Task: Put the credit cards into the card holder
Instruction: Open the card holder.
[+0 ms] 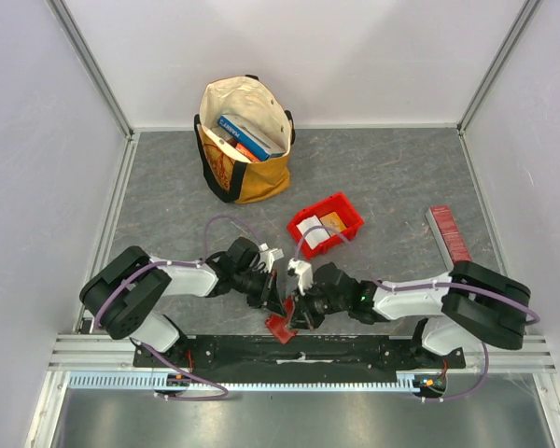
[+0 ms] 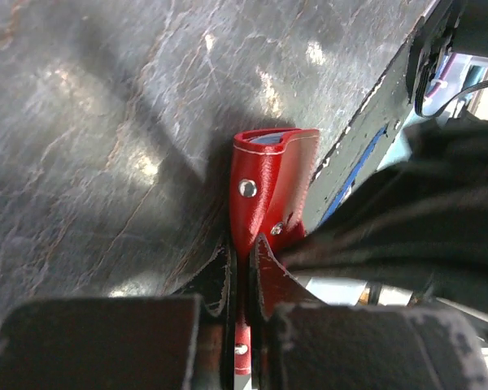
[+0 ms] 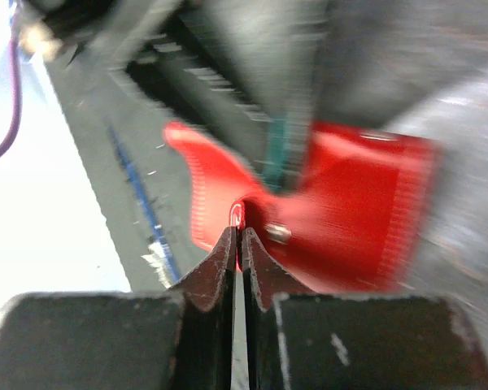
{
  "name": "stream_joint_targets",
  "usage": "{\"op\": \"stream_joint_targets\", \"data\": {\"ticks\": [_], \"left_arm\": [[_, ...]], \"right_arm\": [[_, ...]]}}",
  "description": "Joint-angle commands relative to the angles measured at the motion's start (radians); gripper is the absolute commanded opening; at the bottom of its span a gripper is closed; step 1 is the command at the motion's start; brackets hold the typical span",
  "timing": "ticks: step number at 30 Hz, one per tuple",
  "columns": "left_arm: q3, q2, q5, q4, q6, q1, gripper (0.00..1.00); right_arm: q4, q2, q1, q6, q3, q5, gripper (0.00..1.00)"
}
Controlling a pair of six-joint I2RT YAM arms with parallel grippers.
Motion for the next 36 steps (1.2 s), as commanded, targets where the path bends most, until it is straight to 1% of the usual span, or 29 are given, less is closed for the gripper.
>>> {"op": "stream_joint_targets", "data": {"ticks": [1, 5, 7, 9, 11, 12, 14, 16, 18, 20, 26, 29, 32, 33, 35, 36], "left_arm": [[0.031, -0.016, -0.189, 0.180, -0.112, -0.005, 0.02], [0.030, -0.023, -0.266, 0.153, -0.139, -0.005, 0.02], [0.024, -0.037, -0.283, 0.139, -0.144, 0.003, 0.02], [0.030, -0.055, -0.301, 0.092, -0.129, 0.003, 0.02], [0.022, -0.089, -0.350, 0.036, -0.121, 0.004, 0.02], [0.018, -0.110, -0.373, 0.013, -0.120, 0.007, 0.02], [0.014, -0.146, -0.401, -0.021, -0.117, 0.015, 0.02], [0.016, -0.172, -0.401, -0.034, -0.115, 0.014, 0.03], [0.014, -0.184, -0.410, -0.045, -0.117, 0.014, 0.03], [0.018, -0.192, -0.430, -0.066, -0.123, 0.017, 0.03], [0.019, -0.207, -0.463, -0.099, -0.136, 0.020, 0.04], [0.031, -0.217, -0.476, -0.120, -0.138, 0.024, 0.06], [0.037, -0.210, -0.487, -0.156, -0.147, 0.033, 0.08], [0.042, -0.204, -0.487, -0.165, -0.146, 0.040, 0.08], [0.054, -0.189, -0.481, -0.169, -0.144, 0.053, 0.09], [0.060, -0.178, -0.481, -0.169, -0.141, 0.058, 0.09]], "right_arm": [[0.044, 0.105, 0.136, -0.025, 0.075, -0.194, 0.08], [0.009, 0.133, 0.176, -0.028, 0.094, -0.187, 0.04], [-0.043, 0.119, 0.182, -0.019, 0.085, -0.119, 0.05], [-0.060, 0.072, 0.184, -0.002, 0.054, -0.059, 0.08], [-0.164, 0.008, 0.185, -0.001, 0.053, 0.031, 0.13], [-0.231, -0.015, 0.182, 0.001, 0.054, 0.095, 0.14], [-0.301, -0.052, 0.171, 0.022, 0.051, 0.189, 0.23], [-0.312, -0.057, 0.145, 0.054, 0.039, 0.228, 0.24], [-0.342, -0.046, 0.135, 0.088, 0.049, 0.302, 0.24], [-0.403, -0.034, 0.128, 0.116, 0.066, 0.384, 0.24], [-0.555, -0.013, 0.115, 0.177, 0.140, 0.545, 0.23], [-0.667, 0.018, 0.101, 0.170, 0.189, 0.591, 0.25], [-0.710, 0.041, 0.096, 0.139, 0.221, 0.551, 0.27], [-0.730, 0.041, 0.096, 0.139, 0.227, 0.554, 0.29], [-0.740, 0.032, 0.095, 0.113, 0.220, 0.533, 0.37], [-0.740, 0.021, 0.092, 0.102, 0.215, 0.515, 0.39]]}}
